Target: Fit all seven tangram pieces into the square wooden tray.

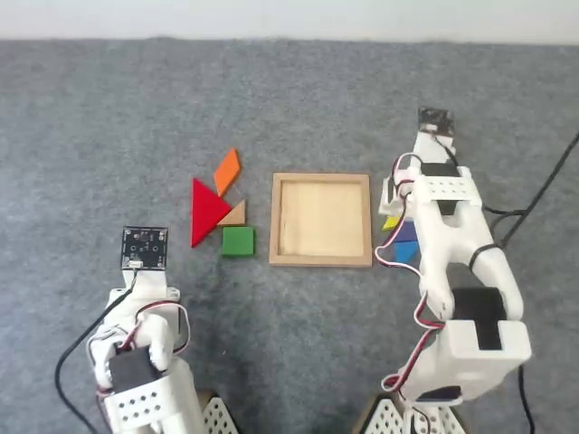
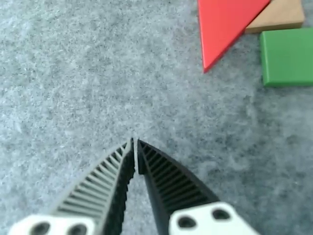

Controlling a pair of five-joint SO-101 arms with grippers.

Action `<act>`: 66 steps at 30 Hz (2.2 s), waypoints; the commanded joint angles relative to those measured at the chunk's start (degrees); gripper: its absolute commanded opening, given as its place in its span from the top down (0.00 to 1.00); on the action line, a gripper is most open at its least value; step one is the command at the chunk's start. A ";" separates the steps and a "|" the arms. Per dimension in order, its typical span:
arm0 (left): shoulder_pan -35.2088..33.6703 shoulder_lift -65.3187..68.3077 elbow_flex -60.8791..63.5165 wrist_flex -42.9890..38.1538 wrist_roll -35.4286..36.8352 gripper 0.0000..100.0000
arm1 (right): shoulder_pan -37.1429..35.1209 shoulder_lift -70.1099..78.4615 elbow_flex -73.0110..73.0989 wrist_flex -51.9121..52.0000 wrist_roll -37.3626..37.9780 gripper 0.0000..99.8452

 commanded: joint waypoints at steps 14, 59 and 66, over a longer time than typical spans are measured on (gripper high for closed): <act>-0.35 -1.05 -0.57 0.35 -0.44 0.99 | 1.10 -4.26 -3.60 10.95 4.04 0.96; -0.35 -1.05 -0.57 0.35 -0.44 0.99 | 5.14 1.54 -16.97 13.76 -0.97 0.99; -0.35 -1.05 -0.57 0.35 -0.44 0.99 | 1.01 2.15 -17.93 15.69 -23.30 0.73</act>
